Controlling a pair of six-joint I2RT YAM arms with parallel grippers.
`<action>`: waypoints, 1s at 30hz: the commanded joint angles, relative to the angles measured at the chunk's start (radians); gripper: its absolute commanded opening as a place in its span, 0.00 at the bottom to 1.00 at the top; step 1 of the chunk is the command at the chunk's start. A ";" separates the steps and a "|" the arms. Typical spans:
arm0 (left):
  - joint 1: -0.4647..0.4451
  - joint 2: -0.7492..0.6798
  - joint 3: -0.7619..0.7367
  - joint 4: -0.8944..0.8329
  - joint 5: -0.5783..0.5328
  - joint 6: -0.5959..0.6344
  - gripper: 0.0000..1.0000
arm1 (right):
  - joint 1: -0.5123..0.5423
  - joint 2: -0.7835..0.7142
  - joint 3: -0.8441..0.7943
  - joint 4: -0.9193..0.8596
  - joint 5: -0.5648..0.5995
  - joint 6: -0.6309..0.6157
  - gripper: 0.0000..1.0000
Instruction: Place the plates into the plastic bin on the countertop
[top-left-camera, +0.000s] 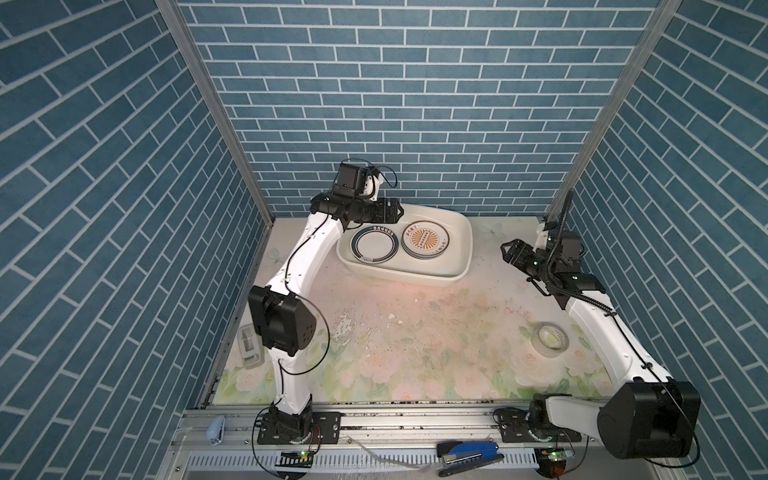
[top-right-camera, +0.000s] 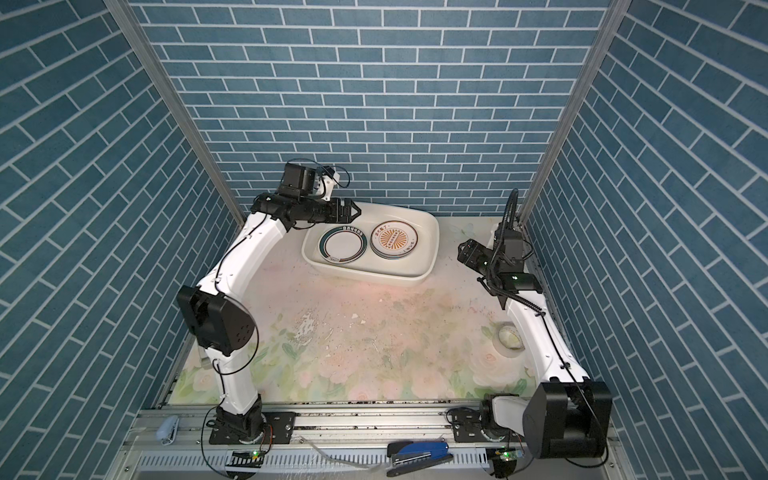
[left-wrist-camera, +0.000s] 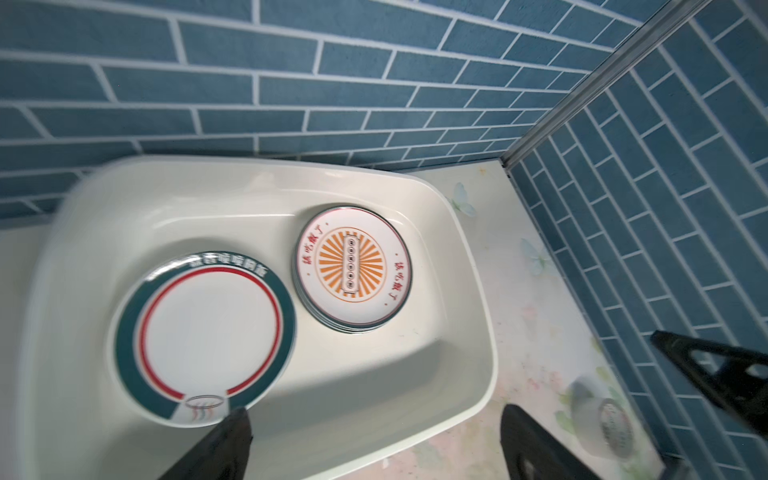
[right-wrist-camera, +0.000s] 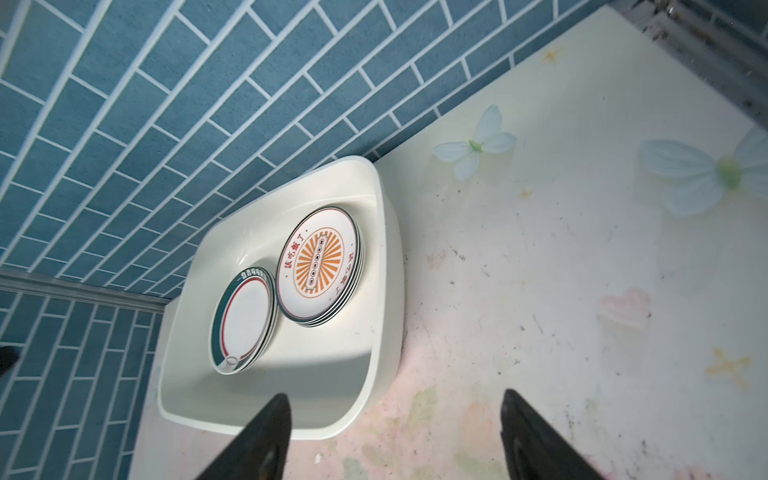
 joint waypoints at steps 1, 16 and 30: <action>0.028 -0.114 -0.161 -0.021 -0.173 0.144 0.99 | -0.003 -0.023 -0.060 0.121 0.097 -0.138 0.99; 0.384 -0.632 -1.317 0.860 -0.292 0.085 1.00 | -0.014 0.035 -0.471 0.783 0.308 -0.293 0.99; 0.470 -0.487 -1.613 1.443 -0.168 0.132 1.00 | -0.028 0.038 -0.539 0.782 0.305 -0.467 0.99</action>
